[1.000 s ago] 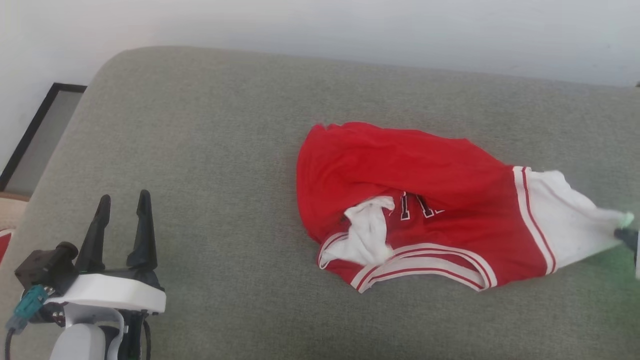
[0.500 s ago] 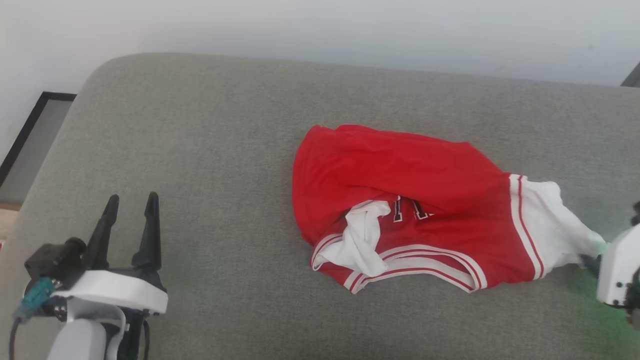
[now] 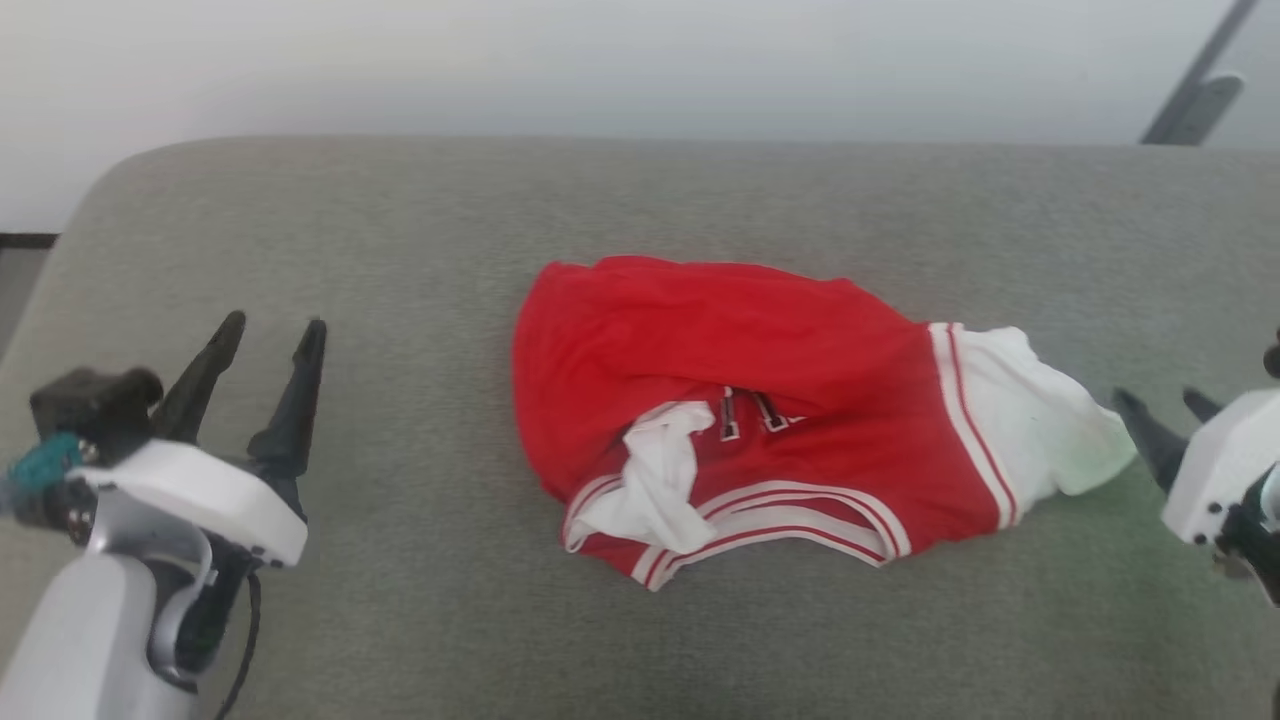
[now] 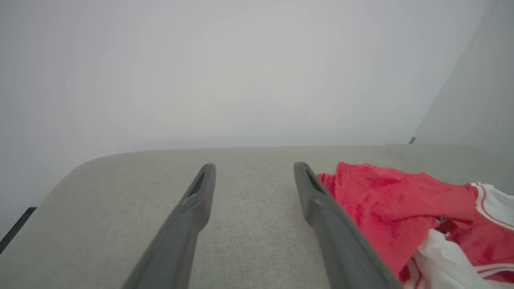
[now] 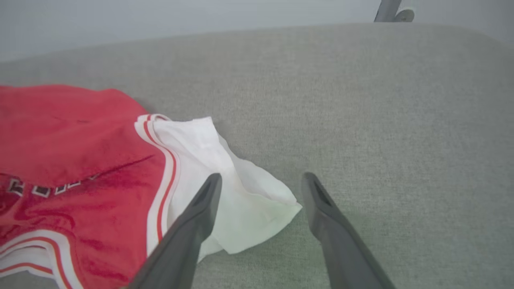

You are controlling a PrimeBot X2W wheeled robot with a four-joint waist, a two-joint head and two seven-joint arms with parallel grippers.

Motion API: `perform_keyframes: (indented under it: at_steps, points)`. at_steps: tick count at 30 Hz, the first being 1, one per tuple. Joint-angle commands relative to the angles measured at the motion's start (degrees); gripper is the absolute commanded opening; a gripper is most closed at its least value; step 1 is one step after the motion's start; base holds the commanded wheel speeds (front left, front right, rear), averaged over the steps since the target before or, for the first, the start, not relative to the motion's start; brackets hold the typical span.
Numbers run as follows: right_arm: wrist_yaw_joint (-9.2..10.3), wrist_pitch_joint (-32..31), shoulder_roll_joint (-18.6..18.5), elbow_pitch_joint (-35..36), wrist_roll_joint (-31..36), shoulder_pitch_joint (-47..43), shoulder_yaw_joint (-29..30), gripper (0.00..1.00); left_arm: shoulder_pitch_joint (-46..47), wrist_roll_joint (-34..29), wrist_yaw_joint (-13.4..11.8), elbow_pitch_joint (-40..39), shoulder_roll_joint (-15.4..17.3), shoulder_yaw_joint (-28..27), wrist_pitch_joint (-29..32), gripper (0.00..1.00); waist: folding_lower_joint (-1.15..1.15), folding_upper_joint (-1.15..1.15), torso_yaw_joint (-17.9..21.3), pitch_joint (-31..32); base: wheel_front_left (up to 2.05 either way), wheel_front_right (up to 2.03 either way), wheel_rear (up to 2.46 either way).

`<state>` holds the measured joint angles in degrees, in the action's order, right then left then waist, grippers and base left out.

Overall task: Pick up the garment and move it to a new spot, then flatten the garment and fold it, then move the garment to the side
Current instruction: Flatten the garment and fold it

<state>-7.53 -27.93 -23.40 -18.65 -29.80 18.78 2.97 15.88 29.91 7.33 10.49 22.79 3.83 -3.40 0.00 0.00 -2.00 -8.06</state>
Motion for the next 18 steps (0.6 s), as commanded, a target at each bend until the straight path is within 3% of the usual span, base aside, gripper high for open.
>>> perform_keyframes:
  at_steps: [1,10,18]
  points:
    - [0.08,1.3,1.2,1.3,0.5,-0.5,0.7,1.00,1.1,1.3,0.1,-0.4,0.6,0.5,1.5,1.00,0.00,0.00,1.4,-0.4,0.00,0.00,0.00]
    - [0.07,9.3,8.1,9.4,4.7,-2.3,3.2,1.00,7.3,8.6,0.1,-3.0,6.3,7.7,15.3,1.00,0.00,0.00,6.9,-2.4,0.00,0.00,0.00]
    - [0.07,14.6,12.6,13.5,5.6,-3.8,2.0,1.00,12.6,13.1,-0.2,-0.8,8.4,10.8,28.1,1.00,0.00,0.00,11.5,-5.2,0.00,0.00,0.00]
